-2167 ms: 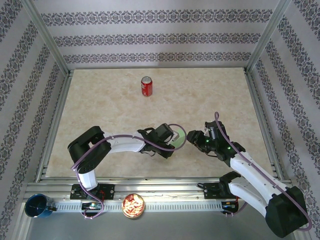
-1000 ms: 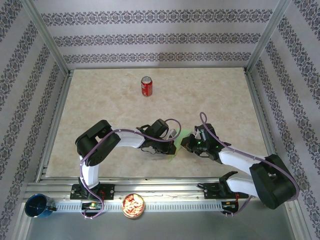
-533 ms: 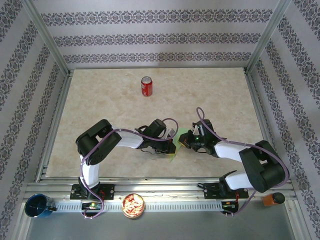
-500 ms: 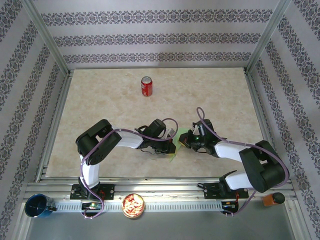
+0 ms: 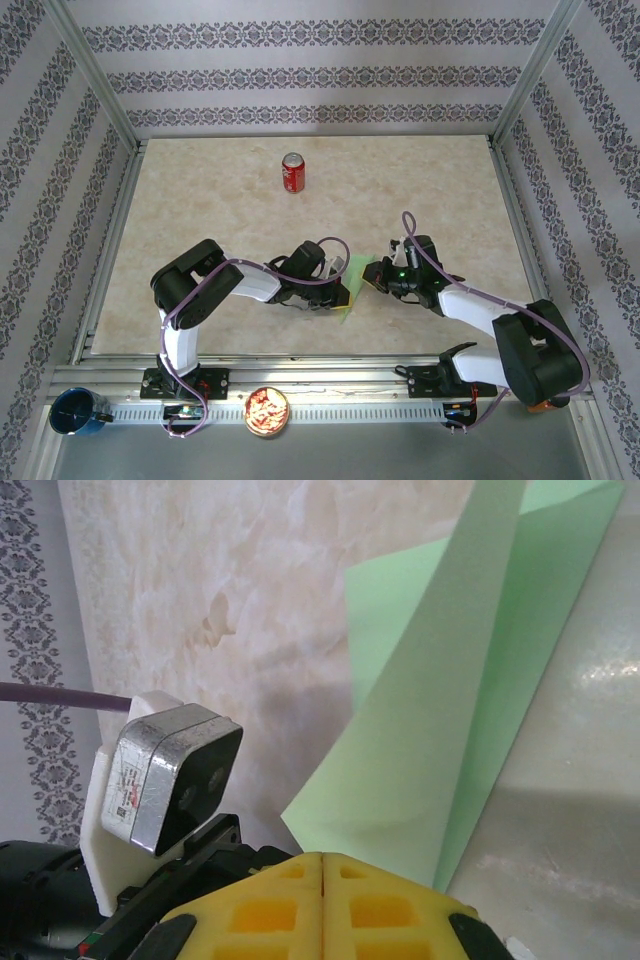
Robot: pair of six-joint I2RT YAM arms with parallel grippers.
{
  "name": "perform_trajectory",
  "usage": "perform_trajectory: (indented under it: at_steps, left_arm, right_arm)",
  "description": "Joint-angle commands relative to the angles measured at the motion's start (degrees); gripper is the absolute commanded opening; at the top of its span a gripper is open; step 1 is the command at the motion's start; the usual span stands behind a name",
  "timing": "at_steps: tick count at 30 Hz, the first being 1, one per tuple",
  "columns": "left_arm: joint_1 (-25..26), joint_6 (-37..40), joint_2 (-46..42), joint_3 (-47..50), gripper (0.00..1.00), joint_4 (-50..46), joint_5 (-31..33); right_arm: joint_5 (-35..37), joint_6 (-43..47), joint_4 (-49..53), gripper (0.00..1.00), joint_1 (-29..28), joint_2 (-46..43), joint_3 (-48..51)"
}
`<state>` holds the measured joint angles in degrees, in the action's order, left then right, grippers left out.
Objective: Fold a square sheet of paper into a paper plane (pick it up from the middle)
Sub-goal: Fold the wing for the fifth time at the center of the table.
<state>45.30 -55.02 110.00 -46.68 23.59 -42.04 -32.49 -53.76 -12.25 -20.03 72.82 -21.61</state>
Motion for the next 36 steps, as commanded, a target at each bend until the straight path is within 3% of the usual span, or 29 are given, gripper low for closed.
perform_trajectory:
  at_steps: [1,17,36]
  left_arm:
    - [-1.0,-1.4,0.7,1.6,0.00,0.4,0.7]
    - [-2.4,-4.1,0.1,5.7,0.00,5.7,-0.3]
    - [-2.9,-5.8,0.1,7.0,0.00,6.7,-0.3]
  right_arm:
    - [-1.8,2.2,-0.4,0.07,-1.1,1.8,-1.5]
    - [-7.1,5.2,-4.0,0.07,-1.7,12.2,-6.8]
    - [-10.4,6.7,-6.3,0.08,1.2,16.3,-7.0]
